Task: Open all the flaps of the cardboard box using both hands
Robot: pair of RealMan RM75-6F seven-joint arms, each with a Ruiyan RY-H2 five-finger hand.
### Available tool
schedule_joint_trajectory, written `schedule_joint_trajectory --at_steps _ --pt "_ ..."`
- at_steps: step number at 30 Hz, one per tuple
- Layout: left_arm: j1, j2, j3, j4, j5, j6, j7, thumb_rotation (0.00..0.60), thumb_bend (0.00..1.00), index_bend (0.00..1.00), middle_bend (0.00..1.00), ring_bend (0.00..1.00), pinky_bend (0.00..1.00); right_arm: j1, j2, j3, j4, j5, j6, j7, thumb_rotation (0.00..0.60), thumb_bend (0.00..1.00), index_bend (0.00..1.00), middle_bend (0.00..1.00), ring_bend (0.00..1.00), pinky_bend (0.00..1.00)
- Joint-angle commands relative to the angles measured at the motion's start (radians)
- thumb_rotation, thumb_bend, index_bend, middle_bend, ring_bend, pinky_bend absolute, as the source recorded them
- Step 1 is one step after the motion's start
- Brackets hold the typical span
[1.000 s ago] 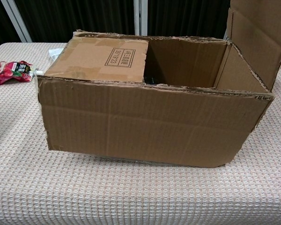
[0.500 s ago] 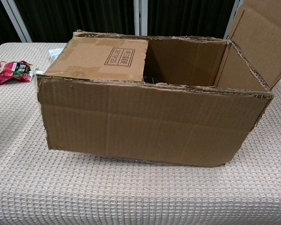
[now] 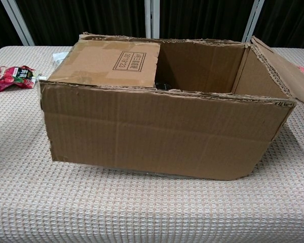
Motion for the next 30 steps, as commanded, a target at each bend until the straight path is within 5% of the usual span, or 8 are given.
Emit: schedule_joint_trajectory --at_steps 1,4,7,11,20,30 --pt "-0.005 0.001 -0.008 -0.001 0.005 0.009 0.001 0.426 0.16 0.07 0.15 0.18 0.32 -0.036 -0.018 0.019 0.015 0.038 0.024 -0.036 0.600 1.00 0.17 0.22 0.04 0.05" --pt "-0.030 0.003 -0.035 -0.003 0.031 0.020 -0.005 0.425 0.16 0.07 0.15 0.18 0.32 -0.059 -0.019 0.030 -0.004 0.071 0.022 -0.107 0.600 1.00 0.00 0.05 0.00 0.00" --pt "-0.086 -0.005 -0.074 -0.001 0.118 0.025 -0.016 0.451 0.18 0.07 0.16 0.18 0.32 -0.072 -0.013 0.039 -0.032 0.093 0.017 -0.112 0.600 1.00 0.00 0.00 0.00 0.00" --pt "-0.202 -0.035 -0.127 -0.002 0.252 -0.013 -0.024 0.596 0.25 0.07 0.16 0.18 0.32 -0.086 0.003 0.049 -0.055 0.104 0.017 -0.113 0.600 1.00 0.00 0.00 0.00 0.00" --pt "-0.580 -0.168 -0.198 0.020 0.463 -0.329 -0.020 0.600 0.31 0.07 0.16 0.18 0.32 -0.137 0.045 0.062 -0.115 0.132 0.026 -0.141 0.600 1.00 0.00 0.00 0.00 0.00" --pt "-0.871 -0.330 -0.208 0.221 0.450 -0.589 -0.053 0.600 0.37 0.07 0.17 0.18 0.32 -0.172 0.021 0.075 -0.065 0.149 0.030 -0.097 0.600 1.00 0.00 0.00 0.00 0.00"
